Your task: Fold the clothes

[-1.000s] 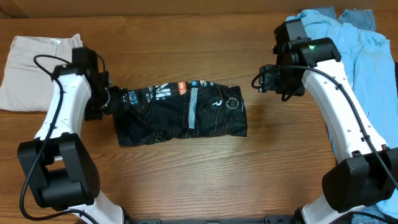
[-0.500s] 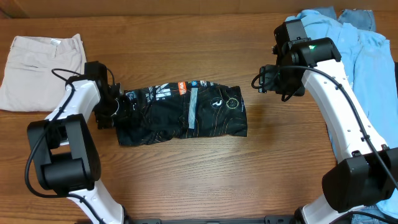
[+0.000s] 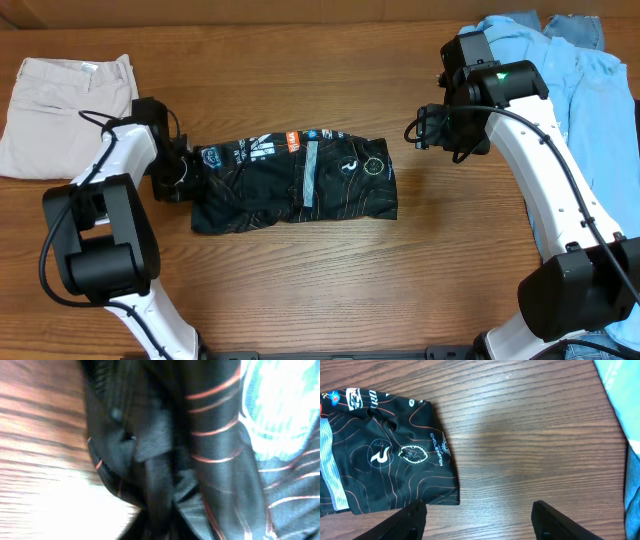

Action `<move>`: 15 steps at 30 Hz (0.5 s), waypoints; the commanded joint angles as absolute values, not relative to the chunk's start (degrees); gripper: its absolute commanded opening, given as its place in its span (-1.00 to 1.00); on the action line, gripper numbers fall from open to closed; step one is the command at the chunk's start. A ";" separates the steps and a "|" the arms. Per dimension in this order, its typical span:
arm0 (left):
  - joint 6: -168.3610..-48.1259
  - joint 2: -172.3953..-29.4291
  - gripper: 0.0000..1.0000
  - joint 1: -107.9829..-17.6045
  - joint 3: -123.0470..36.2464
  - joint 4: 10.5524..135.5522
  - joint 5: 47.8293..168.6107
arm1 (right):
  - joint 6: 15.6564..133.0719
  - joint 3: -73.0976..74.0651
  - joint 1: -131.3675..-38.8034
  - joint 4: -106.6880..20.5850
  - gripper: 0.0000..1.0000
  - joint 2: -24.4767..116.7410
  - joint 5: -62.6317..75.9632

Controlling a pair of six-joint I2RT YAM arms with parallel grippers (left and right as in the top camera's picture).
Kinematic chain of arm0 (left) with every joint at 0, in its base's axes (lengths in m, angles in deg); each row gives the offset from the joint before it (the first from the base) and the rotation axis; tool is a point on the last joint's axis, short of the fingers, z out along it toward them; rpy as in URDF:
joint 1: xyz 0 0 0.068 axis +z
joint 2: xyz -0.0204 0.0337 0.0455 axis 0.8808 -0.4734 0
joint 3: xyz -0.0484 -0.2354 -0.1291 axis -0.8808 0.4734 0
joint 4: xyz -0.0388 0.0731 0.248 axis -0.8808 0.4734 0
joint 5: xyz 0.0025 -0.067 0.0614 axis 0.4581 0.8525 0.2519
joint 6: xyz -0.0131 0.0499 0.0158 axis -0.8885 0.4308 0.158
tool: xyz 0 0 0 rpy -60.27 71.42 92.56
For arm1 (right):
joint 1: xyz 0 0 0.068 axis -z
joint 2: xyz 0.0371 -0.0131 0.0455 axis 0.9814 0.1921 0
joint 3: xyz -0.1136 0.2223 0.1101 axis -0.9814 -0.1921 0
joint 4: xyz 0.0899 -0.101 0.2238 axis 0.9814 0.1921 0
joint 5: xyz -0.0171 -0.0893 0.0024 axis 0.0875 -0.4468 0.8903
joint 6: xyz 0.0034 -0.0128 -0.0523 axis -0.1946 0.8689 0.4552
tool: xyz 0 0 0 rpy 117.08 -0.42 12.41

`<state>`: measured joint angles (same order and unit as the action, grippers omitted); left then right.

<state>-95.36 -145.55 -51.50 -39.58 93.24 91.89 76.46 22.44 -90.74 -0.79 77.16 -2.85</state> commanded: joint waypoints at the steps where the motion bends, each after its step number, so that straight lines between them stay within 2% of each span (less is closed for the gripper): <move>1: -94.46 -150.34 -0.92 -50.26 -38.33 95.34 93.12 | 76.18 23.05 -90.84 -0.88 0.43 77.05 -2.59; 15: -94.18 -134.63 -0.87 -40.38 -44.38 99.79 93.90 | 76.20 23.05 -90.84 -0.92 0.42 77.05 -2.59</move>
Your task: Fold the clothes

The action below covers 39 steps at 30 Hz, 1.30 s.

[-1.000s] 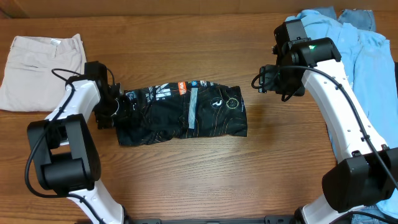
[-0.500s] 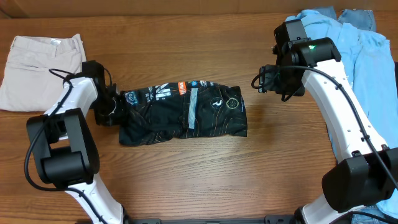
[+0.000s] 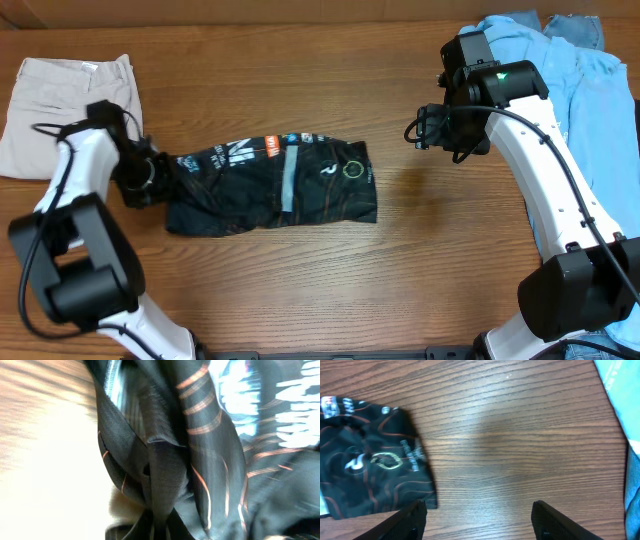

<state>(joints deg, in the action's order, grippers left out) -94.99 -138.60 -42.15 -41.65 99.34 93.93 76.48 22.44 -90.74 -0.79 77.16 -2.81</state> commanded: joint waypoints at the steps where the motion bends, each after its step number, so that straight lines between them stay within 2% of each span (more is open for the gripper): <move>1: -93.68 -134.01 -0.88 -39.57 -45.28 100.52 93.53 | 76.20 23.05 -90.84 -0.92 0.42 77.05 -2.61; 11: -93.22 -132.94 -0.86 -33.49 -56.03 106.40 93.58 | 76.20 23.05 -90.84 -0.90 0.42 77.05 -2.59; 17: -93.24 -132.94 -0.85 -33.87 -56.93 107.62 94.06 | 76.20 23.05 -90.84 -0.88 0.42 77.05 -2.57; 21: -93.13 -132.90 -0.85 -35.42 -57.08 107.93 98.87 | 76.20 23.05 -90.84 -0.70 0.42 77.05 -2.59; 39: -96.08 -128.20 -0.84 -61.23 -57.61 105.32 106.95 | 76.18 23.05 -90.84 -0.49 0.41 77.05 -1.06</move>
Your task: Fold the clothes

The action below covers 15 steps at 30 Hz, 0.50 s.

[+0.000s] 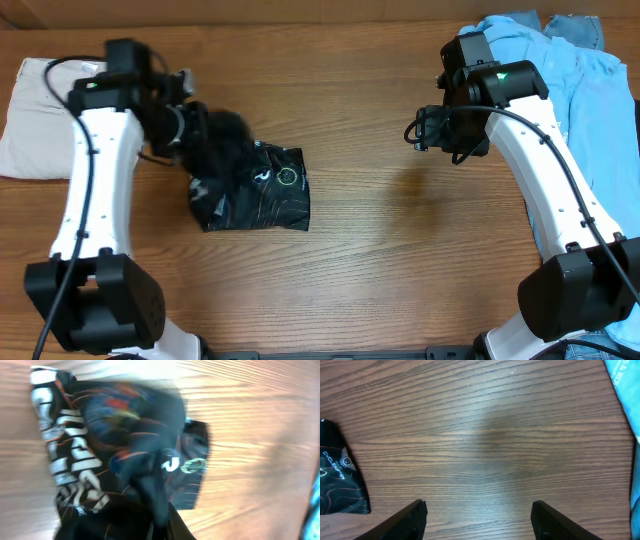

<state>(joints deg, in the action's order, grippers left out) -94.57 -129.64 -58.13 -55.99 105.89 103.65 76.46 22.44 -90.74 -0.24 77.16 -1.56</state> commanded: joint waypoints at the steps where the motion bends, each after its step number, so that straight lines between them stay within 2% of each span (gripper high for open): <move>1: -96.39 -128.20 -0.84 -62.98 -57.61 104.93 106.41 | 76.20 23.05 -90.84 -0.51 0.41 77.05 -1.08; 6: -99.95 -128.62 -0.81 -69.23 -57.41 104.65 95.72 | 76.20 23.05 -90.84 -0.49 0.41 77.05 -1.06; 15: -101.02 -129.38 -0.73 -72.38 -57.39 104.65 92.16 | 76.22 23.05 -90.84 -0.51 0.41 77.05 -1.08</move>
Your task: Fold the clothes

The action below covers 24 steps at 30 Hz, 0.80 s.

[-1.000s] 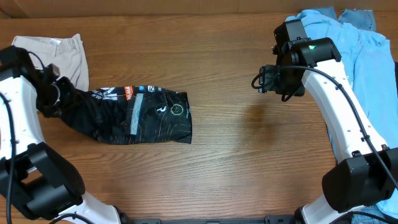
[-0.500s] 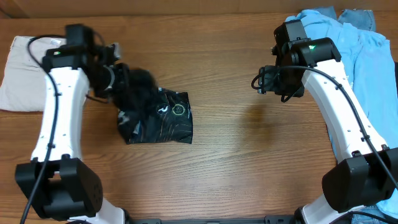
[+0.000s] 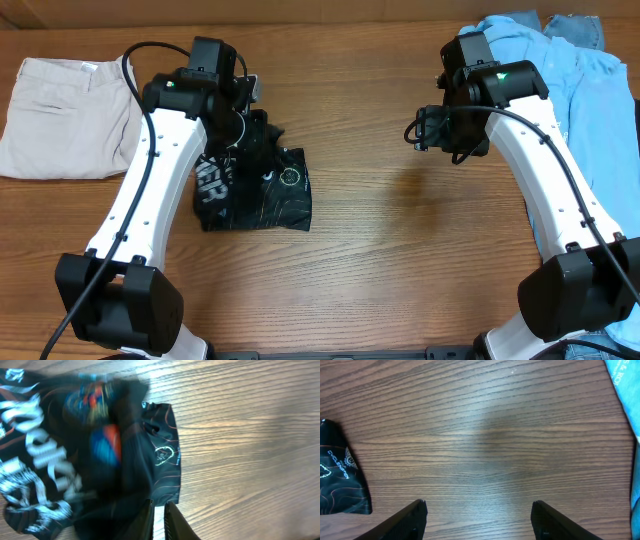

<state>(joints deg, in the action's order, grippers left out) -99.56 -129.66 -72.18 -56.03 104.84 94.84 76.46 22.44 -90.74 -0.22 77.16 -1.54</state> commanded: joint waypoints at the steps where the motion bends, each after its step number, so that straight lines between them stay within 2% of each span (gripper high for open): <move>1: -101.02 -129.38 -0.73 -72.38 -57.39 104.69 92.20 | 76.22 23.05 -90.84 -0.51 0.41 77.05 -1.06; 9: -101.41 -129.38 -0.73 -72.64 -57.39 104.82 91.50 | 76.77 23.05 -90.84 -0.57 0.41 77.05 0.12; 15: -102.94 -129.38 -0.73 -71.44 -57.39 104.87 85.49 | 86.98 22.59 -92.44 -2.74 0.51 77.33 17.36; 21: -104.43 -129.38 -0.70 -65.19 -57.39 105.52 84.68 | 87.22 16.97 -98.34 -9.73 0.53 78.60 30.54; 24: -104.41 -129.38 -0.60 -62.04 -57.39 106.77 84.68 | 86.63 13.17 -102.36 -15.98 0.54 80.09 37.34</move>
